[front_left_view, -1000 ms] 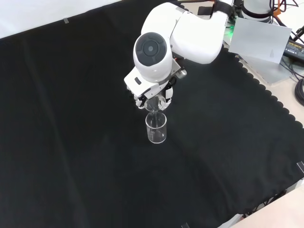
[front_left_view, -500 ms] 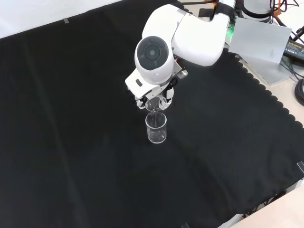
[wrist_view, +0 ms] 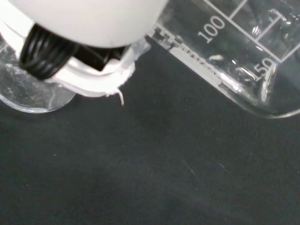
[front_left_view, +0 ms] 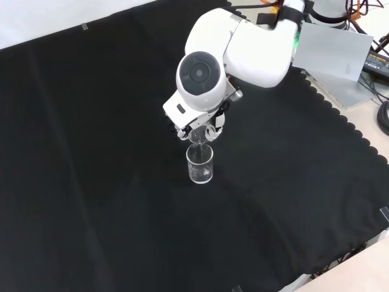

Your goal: Pour the water from the handheld beaker into the one on the table.

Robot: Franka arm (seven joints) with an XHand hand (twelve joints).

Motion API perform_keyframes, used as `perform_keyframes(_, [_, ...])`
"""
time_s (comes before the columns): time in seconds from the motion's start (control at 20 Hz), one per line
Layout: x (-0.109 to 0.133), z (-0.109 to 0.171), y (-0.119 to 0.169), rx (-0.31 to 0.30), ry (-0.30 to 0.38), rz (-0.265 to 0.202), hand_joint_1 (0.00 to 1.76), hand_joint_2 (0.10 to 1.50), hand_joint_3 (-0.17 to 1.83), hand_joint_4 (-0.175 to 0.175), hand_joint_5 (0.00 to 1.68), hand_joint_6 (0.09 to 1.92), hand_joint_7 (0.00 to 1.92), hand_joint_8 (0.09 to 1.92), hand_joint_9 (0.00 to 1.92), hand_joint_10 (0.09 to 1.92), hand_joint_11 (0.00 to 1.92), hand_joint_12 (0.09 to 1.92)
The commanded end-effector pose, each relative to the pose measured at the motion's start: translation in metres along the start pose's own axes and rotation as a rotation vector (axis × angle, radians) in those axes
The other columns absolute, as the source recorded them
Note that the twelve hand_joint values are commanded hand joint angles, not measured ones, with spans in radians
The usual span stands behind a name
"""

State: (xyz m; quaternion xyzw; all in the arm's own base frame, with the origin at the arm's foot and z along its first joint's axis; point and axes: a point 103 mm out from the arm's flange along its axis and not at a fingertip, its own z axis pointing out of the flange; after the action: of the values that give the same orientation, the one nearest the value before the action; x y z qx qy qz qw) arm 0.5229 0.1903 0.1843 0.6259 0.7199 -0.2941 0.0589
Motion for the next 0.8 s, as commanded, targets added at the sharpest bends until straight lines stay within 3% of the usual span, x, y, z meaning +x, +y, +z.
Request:
perform_keyframes(0.05, [0.002, 0.000, -0.001, 0.008, -0.007, -0.001, 1.19, 0.61, 0.72, -0.099, 1.32, 0.63, 1.67, 0.45, 1.55, 0.61, 1.39, 0.76])
perform_keyframes(0.65, [0.002, 0.000, 0.000, 0.019, -0.026, 0.012, 1.19, 0.61, 0.72, -0.098, 1.31, 0.64, 1.67, 0.46, 1.55, 0.61, 1.39, 0.76])
perform_keyframes(0.8, [0.015, -0.011, -0.007, 0.021, -0.048, 0.008, 1.19, 0.61, 0.72, -0.097, 1.31, 0.64, 1.67, 0.46, 1.55, 0.61, 1.39, 0.76])
